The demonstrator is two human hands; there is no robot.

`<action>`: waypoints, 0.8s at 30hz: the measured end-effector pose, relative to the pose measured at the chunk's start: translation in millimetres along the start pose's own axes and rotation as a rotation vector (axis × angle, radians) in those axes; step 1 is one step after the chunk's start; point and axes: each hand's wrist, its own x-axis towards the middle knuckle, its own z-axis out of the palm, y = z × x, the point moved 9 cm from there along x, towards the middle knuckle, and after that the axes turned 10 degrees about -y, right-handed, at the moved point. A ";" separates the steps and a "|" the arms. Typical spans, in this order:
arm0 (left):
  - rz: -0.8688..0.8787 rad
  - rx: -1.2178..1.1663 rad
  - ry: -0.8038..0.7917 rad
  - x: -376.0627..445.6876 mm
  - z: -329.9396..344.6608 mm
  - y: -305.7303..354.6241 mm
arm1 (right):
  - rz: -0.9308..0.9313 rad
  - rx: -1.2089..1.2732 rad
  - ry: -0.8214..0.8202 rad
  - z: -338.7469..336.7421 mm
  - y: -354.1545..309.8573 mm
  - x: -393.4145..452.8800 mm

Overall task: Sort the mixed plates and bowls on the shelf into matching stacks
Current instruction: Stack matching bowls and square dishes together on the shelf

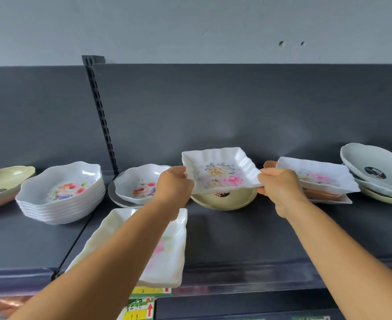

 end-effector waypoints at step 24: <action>0.005 0.211 0.053 -131.3 -152.8 -57.1 | -0.108 -0.280 -0.385 134.4 -15.9 -174.3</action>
